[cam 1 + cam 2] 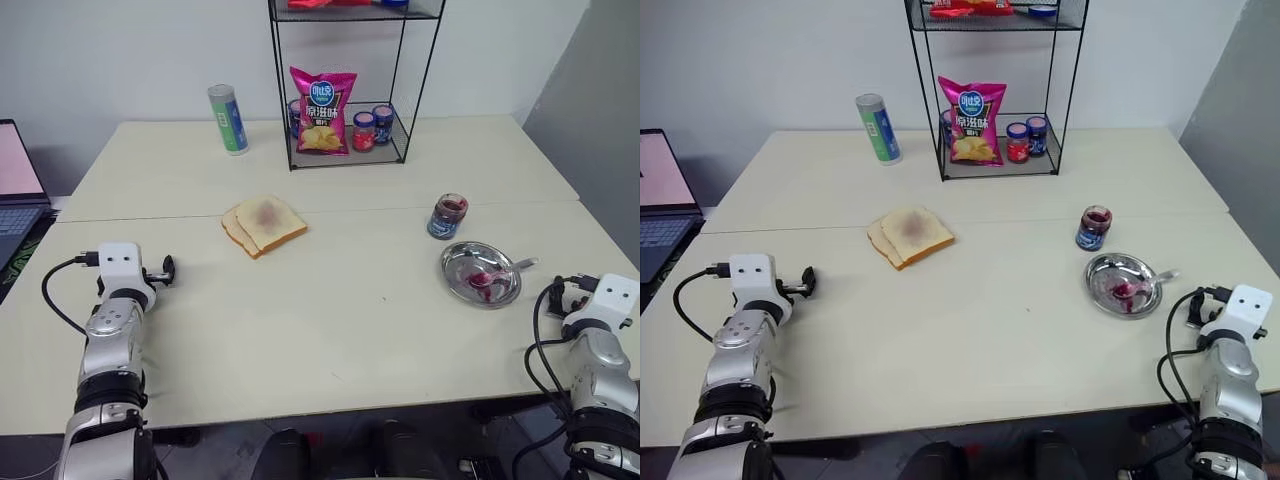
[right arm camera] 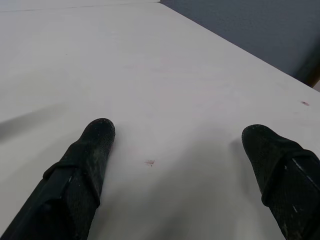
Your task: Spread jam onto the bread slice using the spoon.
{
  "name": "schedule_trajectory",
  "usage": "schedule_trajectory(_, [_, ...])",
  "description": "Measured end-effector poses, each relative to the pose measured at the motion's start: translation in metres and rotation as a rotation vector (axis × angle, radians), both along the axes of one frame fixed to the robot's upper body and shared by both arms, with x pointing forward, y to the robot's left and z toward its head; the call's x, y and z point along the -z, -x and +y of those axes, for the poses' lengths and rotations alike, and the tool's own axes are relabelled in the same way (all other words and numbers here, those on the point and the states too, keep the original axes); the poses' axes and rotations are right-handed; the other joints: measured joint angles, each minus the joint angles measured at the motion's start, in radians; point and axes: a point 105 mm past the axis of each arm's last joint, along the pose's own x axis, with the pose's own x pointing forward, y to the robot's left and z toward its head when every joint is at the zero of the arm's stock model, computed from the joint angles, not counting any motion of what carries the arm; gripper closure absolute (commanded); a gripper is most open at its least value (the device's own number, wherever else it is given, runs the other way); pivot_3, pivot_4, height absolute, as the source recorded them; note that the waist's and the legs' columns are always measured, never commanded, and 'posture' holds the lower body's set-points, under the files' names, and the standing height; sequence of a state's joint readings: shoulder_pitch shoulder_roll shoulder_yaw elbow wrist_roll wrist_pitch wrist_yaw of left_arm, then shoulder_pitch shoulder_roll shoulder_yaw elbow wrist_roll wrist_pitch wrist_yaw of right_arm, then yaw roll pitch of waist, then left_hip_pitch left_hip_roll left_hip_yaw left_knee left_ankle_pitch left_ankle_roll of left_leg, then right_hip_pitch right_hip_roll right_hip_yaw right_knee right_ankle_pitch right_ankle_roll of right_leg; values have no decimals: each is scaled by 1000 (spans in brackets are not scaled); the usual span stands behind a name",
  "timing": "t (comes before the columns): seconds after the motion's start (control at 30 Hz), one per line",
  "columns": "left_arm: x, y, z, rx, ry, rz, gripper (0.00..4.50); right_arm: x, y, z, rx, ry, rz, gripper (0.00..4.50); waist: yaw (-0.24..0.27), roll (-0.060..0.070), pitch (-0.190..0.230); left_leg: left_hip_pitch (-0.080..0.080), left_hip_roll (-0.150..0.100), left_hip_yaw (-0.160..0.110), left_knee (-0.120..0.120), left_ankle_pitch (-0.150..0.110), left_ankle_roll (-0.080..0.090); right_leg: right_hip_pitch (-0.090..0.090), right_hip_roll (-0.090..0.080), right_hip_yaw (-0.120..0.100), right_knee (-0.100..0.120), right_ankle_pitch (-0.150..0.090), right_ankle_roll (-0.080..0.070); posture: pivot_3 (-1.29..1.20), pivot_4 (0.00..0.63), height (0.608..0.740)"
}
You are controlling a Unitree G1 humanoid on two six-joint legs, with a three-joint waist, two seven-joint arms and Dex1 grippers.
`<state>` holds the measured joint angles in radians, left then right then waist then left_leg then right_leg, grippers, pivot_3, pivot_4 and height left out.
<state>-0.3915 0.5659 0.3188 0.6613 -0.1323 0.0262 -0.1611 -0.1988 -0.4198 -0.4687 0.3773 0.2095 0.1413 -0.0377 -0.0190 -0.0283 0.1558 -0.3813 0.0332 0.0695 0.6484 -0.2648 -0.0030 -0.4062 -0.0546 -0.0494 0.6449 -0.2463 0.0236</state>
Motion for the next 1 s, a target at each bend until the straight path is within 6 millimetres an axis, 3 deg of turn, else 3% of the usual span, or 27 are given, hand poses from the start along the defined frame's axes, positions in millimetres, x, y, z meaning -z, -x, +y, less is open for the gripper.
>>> schedule_trajectory(1.0, [-1, 5, -4, 7, -2, -3, 0, -2, 0, -1, 7, 23, 3, 49, -1, 0, 0, 0, 0, 2, -3, 0, 0, -1, 0, 1, -2, 0, 0, 0, 150, 740])
